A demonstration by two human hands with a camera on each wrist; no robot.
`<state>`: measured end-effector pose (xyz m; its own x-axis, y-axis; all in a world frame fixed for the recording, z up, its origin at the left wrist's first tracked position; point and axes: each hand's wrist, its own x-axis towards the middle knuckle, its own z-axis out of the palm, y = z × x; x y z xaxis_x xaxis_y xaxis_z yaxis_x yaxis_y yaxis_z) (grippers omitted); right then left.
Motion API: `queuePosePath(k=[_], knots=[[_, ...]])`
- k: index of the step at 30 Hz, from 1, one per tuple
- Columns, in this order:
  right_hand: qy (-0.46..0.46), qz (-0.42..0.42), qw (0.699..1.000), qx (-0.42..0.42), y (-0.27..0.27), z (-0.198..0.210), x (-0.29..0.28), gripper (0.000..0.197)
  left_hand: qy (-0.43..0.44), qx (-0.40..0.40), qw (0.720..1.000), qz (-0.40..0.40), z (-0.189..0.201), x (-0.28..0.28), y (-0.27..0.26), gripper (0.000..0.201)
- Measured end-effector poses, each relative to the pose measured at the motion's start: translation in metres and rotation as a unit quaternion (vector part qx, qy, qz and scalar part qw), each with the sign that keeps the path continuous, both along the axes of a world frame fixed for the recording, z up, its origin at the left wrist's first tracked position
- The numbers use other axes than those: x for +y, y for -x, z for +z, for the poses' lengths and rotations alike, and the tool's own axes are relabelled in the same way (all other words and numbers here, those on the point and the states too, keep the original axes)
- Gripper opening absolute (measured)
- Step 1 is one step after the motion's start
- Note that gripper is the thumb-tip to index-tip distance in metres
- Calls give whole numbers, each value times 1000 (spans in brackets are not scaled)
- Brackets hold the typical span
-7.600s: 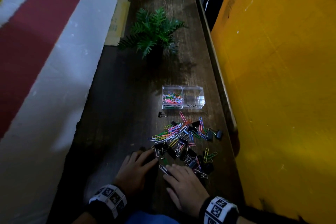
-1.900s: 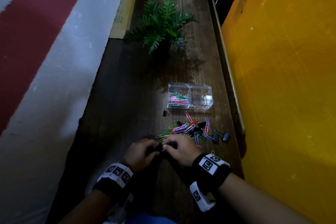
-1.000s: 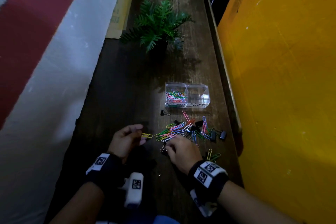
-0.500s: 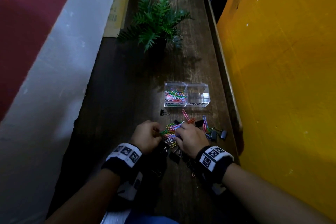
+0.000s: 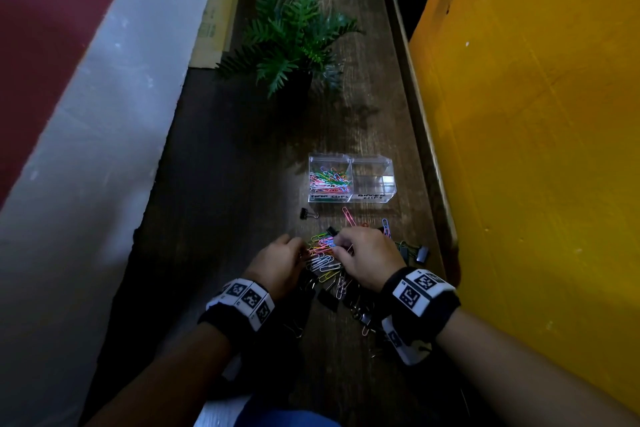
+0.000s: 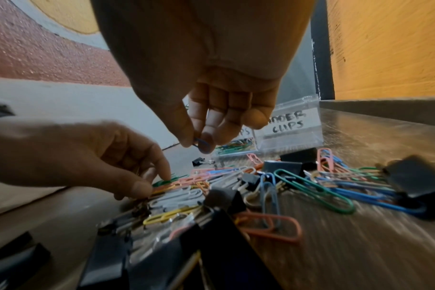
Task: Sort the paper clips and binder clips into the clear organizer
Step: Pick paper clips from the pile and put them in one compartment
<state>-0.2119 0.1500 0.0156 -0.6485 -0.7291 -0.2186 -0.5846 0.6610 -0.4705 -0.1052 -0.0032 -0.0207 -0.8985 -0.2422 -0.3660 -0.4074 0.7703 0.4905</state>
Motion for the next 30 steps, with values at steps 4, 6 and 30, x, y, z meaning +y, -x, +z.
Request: queuePosePath(k=[4,6,30], knots=[[5,-5,1000,-4,0,4,-3,13,14,-17,1000,-3,1,0,4,29],[5,-3,1000,-4,0,5,-3,12,19,-31,999,-11,1,0,6,27],[112,-88,990,-25,24,4,27,3,-52,292,951,87,70,-41,45,9]])
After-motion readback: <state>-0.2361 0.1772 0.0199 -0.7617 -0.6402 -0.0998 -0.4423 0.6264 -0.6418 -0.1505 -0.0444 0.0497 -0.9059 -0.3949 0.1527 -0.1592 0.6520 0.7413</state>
